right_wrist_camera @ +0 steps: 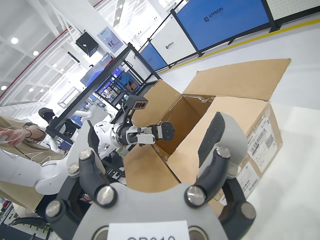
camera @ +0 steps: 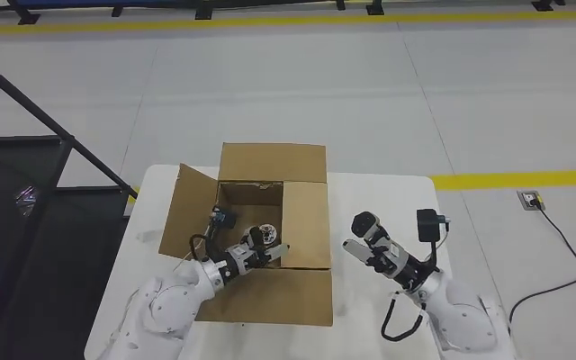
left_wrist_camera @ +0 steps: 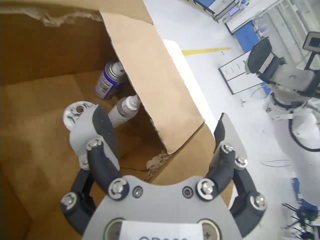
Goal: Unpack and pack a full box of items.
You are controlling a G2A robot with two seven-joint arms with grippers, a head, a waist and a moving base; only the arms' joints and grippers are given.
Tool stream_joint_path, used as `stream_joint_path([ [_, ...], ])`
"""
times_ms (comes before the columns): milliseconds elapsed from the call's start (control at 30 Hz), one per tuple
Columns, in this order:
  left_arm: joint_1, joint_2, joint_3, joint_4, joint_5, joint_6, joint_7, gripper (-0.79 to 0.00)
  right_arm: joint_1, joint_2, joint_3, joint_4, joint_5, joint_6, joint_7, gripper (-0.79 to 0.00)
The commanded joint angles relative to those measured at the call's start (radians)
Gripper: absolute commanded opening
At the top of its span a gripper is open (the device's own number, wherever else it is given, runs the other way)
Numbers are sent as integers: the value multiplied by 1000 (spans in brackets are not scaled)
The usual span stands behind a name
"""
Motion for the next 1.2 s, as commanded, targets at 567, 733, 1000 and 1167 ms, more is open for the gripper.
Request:
stream_joint_path([
  [567, -208, -29, 134, 229, -343, -45, -207, 0, -24, 26, 11, 20, 13, 0, -40, 0],
  [733, -213, -30, 139, 177, -348, -46, -180, 0, -37, 31, 21, 11, 9, -8, -76, 0],
  [1000, -262, -57, 235, 107, -269, -21, -21, 0, -114, 38, 86, -39, -50, -33, -227, 0],
  [1167, -347, -93, 346, 173, -259, 14, 26, 0, -198, 40, 150, -68, -74, -18, -355, 0],
])
